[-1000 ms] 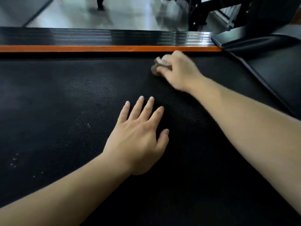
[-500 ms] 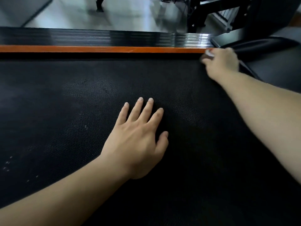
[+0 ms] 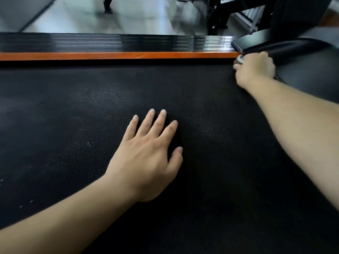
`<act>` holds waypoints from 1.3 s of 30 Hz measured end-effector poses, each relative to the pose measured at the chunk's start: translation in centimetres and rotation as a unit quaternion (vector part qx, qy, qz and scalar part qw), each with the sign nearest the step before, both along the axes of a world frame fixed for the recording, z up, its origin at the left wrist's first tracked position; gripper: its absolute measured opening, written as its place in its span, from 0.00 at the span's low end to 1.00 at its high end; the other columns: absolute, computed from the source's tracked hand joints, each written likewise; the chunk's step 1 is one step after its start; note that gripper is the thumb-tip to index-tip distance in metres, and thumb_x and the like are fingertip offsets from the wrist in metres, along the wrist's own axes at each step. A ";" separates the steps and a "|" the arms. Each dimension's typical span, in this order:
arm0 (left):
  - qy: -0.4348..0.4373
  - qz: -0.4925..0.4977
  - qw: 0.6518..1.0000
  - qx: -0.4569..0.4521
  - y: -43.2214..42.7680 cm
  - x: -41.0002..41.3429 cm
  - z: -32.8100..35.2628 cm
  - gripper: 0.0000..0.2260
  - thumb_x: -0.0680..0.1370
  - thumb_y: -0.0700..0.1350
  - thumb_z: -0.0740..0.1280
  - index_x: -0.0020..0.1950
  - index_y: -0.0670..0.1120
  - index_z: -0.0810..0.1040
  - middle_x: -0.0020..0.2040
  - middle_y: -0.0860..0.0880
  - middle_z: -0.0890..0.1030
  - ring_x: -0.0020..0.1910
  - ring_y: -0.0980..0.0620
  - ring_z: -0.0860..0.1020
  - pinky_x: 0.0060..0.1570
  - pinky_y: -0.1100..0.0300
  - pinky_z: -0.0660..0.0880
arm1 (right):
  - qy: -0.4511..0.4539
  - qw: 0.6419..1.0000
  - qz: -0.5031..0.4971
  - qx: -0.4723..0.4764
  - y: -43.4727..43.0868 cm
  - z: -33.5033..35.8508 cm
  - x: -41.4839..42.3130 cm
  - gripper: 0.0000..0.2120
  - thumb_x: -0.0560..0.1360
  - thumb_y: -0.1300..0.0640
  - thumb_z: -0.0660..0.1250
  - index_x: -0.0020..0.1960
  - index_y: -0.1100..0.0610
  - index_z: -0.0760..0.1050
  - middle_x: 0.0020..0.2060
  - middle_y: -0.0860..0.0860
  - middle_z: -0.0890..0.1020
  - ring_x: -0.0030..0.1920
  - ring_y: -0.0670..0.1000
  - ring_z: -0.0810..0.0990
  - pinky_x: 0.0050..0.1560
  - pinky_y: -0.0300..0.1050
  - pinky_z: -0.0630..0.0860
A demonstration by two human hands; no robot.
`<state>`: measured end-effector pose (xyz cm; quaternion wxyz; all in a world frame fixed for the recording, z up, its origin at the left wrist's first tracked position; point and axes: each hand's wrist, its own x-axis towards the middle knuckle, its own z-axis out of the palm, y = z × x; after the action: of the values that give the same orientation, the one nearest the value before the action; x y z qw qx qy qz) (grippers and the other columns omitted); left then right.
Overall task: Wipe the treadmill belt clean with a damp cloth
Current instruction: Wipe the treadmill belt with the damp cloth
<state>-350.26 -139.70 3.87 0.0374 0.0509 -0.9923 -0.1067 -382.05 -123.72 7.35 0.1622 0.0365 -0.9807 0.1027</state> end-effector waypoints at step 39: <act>-0.012 -0.045 0.999 0.001 0.1 0.1 0.6 0.33 0.77 0.67 0.39 0.82 0.61 0.50 0.83 0.54 0.45 0.81 0.56 0.37 0.79 0.51 0.37 | 0.020 0.998 0.059 0.019 5.5 -0.6 3.0 0.14 0.77 0.43 0.66 0.55 0.51 0.82 0.55 0.60 0.77 0.58 0.64 0.75 0.59 0.56 0.70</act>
<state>-350.14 -139.59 4.44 0.0205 0.0075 -0.9938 -0.1090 -379.00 -118.22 6.77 0.1745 0.0991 -0.9753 0.0922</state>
